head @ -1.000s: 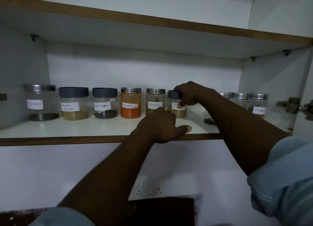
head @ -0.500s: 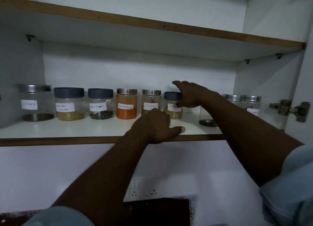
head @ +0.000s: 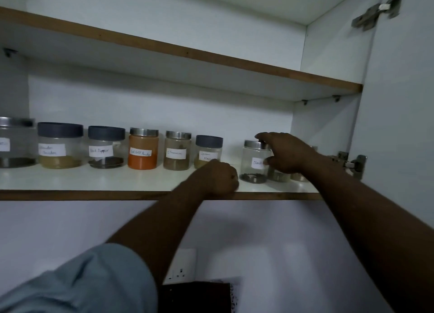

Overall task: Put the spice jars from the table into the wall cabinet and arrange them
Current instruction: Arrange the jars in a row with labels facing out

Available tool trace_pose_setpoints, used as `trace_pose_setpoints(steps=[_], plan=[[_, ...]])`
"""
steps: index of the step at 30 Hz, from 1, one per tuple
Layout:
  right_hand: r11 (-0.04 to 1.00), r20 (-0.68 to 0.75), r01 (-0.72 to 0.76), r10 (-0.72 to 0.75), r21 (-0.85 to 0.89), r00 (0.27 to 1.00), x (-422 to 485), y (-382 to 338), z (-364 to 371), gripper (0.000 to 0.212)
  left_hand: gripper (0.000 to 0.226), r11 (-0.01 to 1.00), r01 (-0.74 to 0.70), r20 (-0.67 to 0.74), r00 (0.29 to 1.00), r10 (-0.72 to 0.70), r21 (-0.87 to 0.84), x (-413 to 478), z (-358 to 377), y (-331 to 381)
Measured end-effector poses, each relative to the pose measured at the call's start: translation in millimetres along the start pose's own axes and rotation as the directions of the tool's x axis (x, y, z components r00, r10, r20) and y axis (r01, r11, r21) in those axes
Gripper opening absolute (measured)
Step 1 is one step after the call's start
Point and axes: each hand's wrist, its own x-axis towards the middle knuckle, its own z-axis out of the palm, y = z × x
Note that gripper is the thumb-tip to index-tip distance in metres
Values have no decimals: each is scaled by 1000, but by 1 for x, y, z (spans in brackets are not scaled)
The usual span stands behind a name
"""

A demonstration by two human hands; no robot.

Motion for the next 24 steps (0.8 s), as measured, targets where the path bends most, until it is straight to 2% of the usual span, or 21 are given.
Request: trace_pose_setpoints(steps=[3,7,14,17,24], plan=[[1000,-71,9,-7,22,997,6,3,10,62,39,999,50,-12,999,-50,9,16,10,11],[999,-91,20,-17,34,996,14,2,15,55,42,999,48,-87,995,-48,1,15,17,6],[985,-134,-16,39,173,990,31,-11,37,57,47,996,62,-87,995,-57,64,16,16,7],[973,-159,-30,67,229,985,41,-17,50,52,50,993,62,-93,994,-52,102,17,18,6],[975,-163,-41,78,217,984,63,-24,62,44,49,993,98,-94,991,-92,68,23,22,0]])
